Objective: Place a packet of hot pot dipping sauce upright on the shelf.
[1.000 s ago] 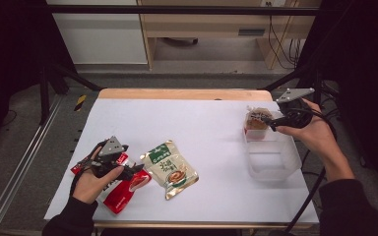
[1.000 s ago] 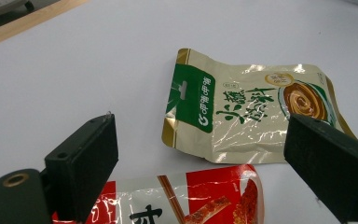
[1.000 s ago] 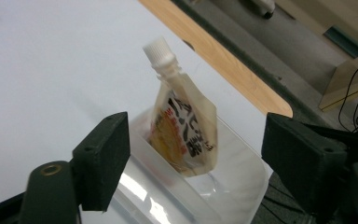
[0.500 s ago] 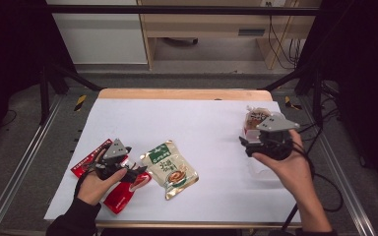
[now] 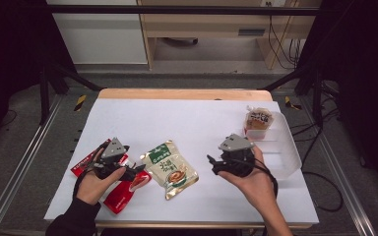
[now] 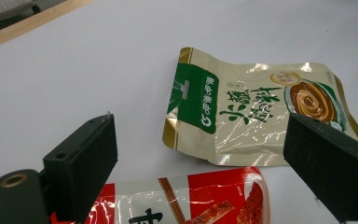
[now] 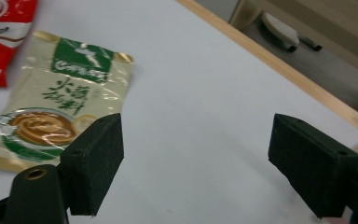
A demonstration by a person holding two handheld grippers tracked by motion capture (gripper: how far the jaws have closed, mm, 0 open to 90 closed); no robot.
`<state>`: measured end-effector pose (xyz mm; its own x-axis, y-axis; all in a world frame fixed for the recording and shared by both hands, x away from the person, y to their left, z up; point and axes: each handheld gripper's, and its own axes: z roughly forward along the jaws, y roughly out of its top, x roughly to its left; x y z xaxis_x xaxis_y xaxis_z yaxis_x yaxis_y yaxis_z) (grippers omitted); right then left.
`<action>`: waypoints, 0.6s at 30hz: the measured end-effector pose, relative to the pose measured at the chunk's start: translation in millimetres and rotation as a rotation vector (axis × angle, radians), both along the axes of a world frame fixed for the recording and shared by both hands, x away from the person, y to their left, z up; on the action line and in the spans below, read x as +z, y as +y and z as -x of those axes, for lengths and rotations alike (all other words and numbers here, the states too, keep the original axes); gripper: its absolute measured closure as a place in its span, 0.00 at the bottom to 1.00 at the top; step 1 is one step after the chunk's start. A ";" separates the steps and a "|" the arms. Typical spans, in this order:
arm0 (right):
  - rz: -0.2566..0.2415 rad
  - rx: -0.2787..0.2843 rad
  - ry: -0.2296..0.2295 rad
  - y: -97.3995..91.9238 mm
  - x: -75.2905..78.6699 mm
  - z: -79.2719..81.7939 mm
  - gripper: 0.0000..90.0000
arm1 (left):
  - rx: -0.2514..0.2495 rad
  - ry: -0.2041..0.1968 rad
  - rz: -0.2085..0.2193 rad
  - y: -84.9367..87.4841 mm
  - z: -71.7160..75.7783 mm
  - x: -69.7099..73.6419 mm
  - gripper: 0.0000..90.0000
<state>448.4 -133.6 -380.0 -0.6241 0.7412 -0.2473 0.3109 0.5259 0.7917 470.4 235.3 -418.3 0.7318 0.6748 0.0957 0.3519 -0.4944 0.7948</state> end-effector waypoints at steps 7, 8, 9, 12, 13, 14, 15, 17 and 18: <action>-0.034 0.068 0.046 28.5 -27.1 3.9 0.17 | -0.008 0.008 -0.008 -1.9 -2.2 -2.4 0.11; -0.043 0.072 0.048 31.0 -31.0 4.8 0.16 | -0.010 0.011 -0.009 -2.5 -3.1 -3.0 0.11; -0.042 0.080 0.046 33.9 -35.3 6.7 0.17 | -0.010 0.010 -0.011 -3.0 -3.6 -3.3 0.11; -0.038 0.086 0.025 37.7 -43.0 10.6 0.18 | -0.010 0.016 -0.011 -4.2 -6.3 -4.0 0.11; -0.045 0.083 0.023 37.5 -45.4 10.6 0.19 | -0.010 0.019 -0.008 -4.4 -7.4 -3.8 0.11; -0.049 0.071 0.021 37.4 -49.1 10.6 0.20 | -0.010 0.025 -0.005 -4.9 -8.9 -3.9 0.11; -0.032 0.065 0.031 37.3 -56.6 11.2 0.20 | -0.011 0.026 -0.008 -5.4 -10.3 -4.1 0.11; -0.027 0.063 0.035 37.3 -58.6 11.8 0.20 | -0.017 0.032 -0.010 -6.8 -13.3 -5.4 0.12; -0.019 0.061 0.037 36.9 -60.5 12.2 0.20 | -0.018 0.038 -0.008 -7.7 -16.1 -6.8 0.12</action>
<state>436.3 -96.6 -440.5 -0.6767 0.7058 -0.2094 0.3079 0.5297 0.7903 486.5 227.6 -425.2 0.7470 0.6608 0.0733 0.3725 -0.5073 0.7771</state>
